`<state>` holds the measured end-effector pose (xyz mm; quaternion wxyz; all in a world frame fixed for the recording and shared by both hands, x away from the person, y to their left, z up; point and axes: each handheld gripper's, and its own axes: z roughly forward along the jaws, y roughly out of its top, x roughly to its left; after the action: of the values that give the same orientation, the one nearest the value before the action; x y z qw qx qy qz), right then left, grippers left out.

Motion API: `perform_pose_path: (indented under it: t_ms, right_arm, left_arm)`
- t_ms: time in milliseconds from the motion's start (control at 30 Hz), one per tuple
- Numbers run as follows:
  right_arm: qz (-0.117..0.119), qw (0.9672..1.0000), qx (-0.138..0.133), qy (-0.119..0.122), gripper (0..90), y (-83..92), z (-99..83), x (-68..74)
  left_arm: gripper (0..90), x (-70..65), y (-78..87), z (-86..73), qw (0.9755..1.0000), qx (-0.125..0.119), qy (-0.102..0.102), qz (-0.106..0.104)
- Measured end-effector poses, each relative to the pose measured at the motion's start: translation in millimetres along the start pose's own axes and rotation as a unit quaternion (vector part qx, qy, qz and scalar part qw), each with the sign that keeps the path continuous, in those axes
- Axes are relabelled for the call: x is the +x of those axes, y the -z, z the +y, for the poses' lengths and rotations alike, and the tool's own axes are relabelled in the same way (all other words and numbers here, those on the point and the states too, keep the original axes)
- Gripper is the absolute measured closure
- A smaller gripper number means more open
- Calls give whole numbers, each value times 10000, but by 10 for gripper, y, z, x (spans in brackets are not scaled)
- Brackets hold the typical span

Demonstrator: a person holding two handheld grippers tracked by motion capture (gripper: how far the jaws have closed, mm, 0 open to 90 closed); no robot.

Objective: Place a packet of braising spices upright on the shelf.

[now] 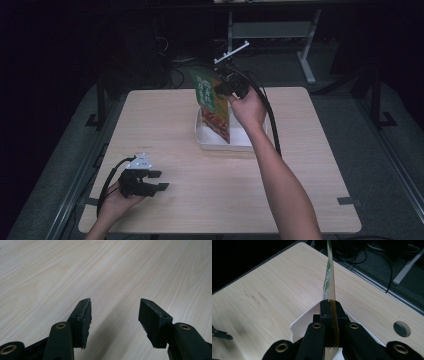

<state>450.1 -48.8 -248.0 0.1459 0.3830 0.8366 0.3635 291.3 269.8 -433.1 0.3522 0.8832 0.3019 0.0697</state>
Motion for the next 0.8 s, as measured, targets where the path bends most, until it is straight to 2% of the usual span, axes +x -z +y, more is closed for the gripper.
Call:
perform_pose_path:
  t_ms: [167, 367, 800]
  right_arm:
    - [-19, 10000, -57, 21, 898, -21, -1, 8]
    - [4, 10000, 38, 43, 898, -98, -37, 20]
    - [132, 9998, 111, -90, 895, -176, -156, -24]
  left_arm:
    - [437, 0, -6, -2, 10000, 15, 3, -20]
    - [437, -3, -2, 1, 10000, 6, -1, -25]
    - [437, -4, -8, 0, 10000, 20, -4, -21]
